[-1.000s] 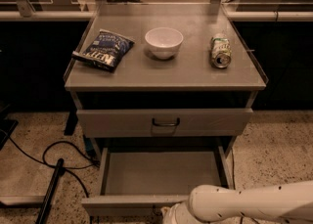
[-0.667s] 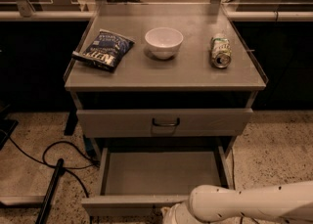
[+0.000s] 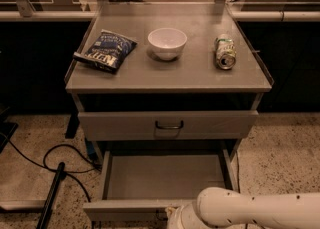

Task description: Open middle drawer

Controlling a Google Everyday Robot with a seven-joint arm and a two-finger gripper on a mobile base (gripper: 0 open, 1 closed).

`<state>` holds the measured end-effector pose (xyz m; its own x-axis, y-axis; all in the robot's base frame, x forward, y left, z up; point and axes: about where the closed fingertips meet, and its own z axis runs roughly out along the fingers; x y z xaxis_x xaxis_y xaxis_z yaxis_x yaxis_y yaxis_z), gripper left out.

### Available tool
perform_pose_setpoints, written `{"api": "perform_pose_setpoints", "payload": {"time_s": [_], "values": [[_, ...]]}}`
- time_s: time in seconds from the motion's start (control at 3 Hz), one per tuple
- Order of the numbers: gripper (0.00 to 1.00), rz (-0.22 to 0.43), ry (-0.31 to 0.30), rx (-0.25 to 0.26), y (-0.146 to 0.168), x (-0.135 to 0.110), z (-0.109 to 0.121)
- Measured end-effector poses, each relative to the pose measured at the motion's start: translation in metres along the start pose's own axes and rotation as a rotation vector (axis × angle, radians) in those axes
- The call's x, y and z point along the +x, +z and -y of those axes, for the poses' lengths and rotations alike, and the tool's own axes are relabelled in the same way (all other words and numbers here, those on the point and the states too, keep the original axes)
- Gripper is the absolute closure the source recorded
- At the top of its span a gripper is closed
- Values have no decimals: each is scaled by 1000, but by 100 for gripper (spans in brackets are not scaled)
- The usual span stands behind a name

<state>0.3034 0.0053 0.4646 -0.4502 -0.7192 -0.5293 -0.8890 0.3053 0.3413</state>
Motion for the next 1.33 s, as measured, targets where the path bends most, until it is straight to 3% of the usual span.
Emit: {"api": "perform_pose_setpoints", "payload": {"time_s": [0.33, 1.0, 1.33], "values": [[0, 10, -35, 88, -38, -24, -2], [0, 6, -46, 114, -46, -27, 1], [0, 2, 68, 216, -86, 10, 17]]}}
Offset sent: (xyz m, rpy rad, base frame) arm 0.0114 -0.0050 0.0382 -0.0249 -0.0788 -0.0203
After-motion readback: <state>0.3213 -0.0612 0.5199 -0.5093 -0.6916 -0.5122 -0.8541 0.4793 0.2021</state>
